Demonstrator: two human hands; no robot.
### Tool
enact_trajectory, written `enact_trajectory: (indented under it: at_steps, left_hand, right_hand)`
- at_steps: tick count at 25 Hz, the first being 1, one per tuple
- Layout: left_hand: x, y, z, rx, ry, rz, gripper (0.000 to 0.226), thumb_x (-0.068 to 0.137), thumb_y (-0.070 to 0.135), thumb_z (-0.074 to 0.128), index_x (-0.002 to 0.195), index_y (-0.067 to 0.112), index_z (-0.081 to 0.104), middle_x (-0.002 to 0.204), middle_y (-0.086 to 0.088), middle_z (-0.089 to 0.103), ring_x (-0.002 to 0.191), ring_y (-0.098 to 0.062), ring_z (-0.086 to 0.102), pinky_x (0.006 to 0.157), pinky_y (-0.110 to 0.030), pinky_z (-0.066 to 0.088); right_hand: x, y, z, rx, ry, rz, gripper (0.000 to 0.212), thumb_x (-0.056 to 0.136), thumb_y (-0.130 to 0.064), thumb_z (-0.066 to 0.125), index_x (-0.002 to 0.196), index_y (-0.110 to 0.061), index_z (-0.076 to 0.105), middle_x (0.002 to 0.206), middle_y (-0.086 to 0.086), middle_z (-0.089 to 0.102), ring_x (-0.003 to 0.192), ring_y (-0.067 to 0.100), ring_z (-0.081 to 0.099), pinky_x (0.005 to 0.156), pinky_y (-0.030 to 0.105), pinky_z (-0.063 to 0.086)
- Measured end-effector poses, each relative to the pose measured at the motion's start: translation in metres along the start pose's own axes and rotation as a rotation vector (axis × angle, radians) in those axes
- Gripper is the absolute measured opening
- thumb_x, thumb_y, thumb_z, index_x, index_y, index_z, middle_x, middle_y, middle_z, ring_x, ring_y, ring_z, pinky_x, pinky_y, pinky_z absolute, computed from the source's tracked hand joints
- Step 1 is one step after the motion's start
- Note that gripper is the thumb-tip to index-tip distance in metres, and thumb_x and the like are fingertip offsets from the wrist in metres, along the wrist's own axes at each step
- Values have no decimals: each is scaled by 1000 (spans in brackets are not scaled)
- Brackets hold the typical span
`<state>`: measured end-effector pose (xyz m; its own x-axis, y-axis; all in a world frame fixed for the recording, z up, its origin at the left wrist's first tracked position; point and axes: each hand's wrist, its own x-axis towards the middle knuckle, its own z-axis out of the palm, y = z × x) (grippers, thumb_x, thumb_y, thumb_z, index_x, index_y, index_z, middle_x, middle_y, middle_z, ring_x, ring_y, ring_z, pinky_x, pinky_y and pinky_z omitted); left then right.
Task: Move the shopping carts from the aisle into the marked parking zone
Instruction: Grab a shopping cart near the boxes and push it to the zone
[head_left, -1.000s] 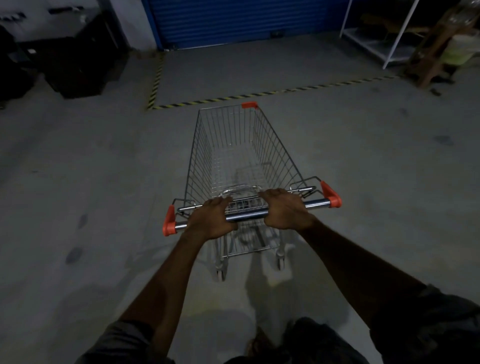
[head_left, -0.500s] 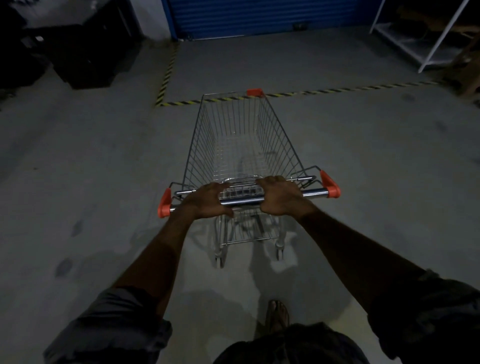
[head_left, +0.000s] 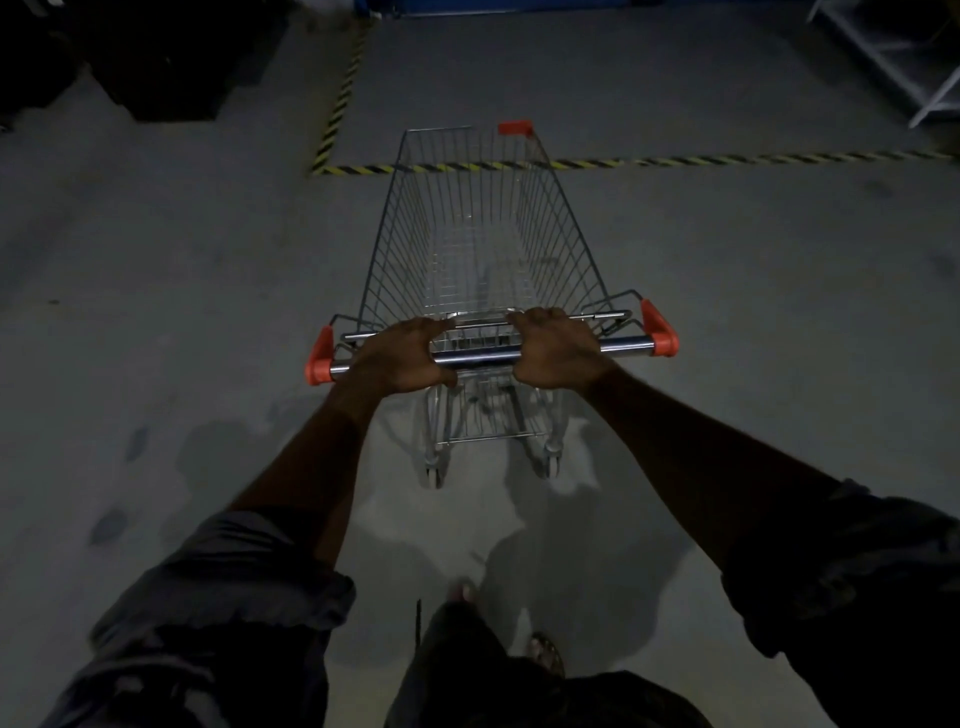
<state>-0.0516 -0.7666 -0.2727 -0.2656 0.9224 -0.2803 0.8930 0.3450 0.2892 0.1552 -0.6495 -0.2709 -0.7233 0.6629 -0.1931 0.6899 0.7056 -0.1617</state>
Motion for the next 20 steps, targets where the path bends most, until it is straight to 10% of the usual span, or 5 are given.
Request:
enact_trajectory:
  at_steps: [20]
  left_hand:
    - [349, -83, -130, -30, -68, 91, 101, 73, 60, 80, 157, 36, 30, 161, 0, 35, 146, -24, 34, 116, -37, 32]
  right_hand:
    - [340, 68, -93, 91, -16, 100, 102, 60, -58, 47, 156, -26, 36, 157, 4, 43, 143, 27, 39, 114, 45, 36]
